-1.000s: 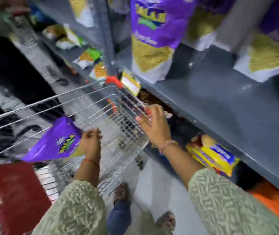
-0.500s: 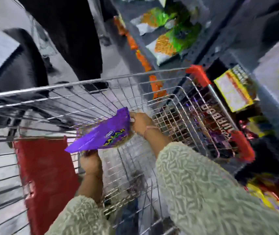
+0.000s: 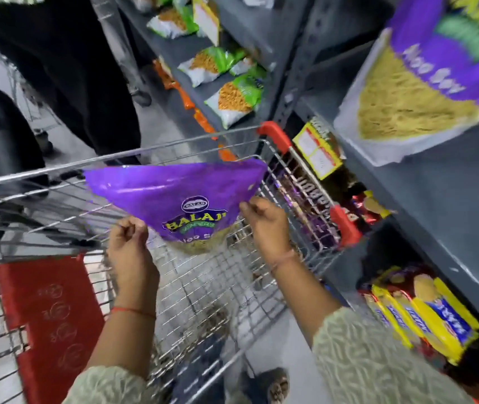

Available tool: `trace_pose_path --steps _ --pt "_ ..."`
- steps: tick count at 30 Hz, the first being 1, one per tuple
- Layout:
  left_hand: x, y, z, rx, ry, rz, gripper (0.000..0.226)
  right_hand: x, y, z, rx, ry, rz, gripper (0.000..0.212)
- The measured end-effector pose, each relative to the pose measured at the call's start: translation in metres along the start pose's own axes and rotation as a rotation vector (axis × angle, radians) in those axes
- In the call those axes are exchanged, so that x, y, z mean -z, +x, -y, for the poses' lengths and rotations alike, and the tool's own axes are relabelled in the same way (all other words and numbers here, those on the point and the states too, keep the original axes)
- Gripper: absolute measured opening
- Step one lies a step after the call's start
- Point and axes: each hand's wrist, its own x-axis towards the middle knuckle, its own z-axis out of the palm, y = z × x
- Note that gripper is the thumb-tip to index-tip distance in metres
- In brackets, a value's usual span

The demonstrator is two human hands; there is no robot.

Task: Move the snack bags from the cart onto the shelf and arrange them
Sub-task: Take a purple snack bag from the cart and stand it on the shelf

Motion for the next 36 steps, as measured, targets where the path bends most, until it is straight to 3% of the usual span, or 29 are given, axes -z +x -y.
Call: trace_pose_path --steps 2,6,10,15,25,36 --pt "-0.034 -0.026 -0.024 -0.026 -0.041 0.104 0.046 0.032 -0.023 0.026 0.097 0.108 -0.101 0.034" --pt "-0.102 -0.094 -0.053 -0.065 -0.137 0.337 0.039 0.1 -0.065 0.076 0.282 0.358 -0.378 0.016" --pt "-0.173 -0.174 -0.061 -0.103 -0.132 0.553 0.036 0.182 -0.091 0.112 0.466 0.486 -0.586 0.026" --pt "-0.259 -0.249 -0.049 -0.035 -0.15 0.756 0.036 0.276 -0.106 0.13 0.56 0.57 -0.825 0.033" --pt "-0.384 -0.287 -0.027 0.13 0.011 1.008 0.034 0.363 -0.09 0.148 0.621 0.549 -1.038 0.032" --pt "-0.411 -0.266 0.0 0.156 -0.014 1.178 0.026 0.373 -0.061 0.127 0.567 0.531 -1.113 0.028"
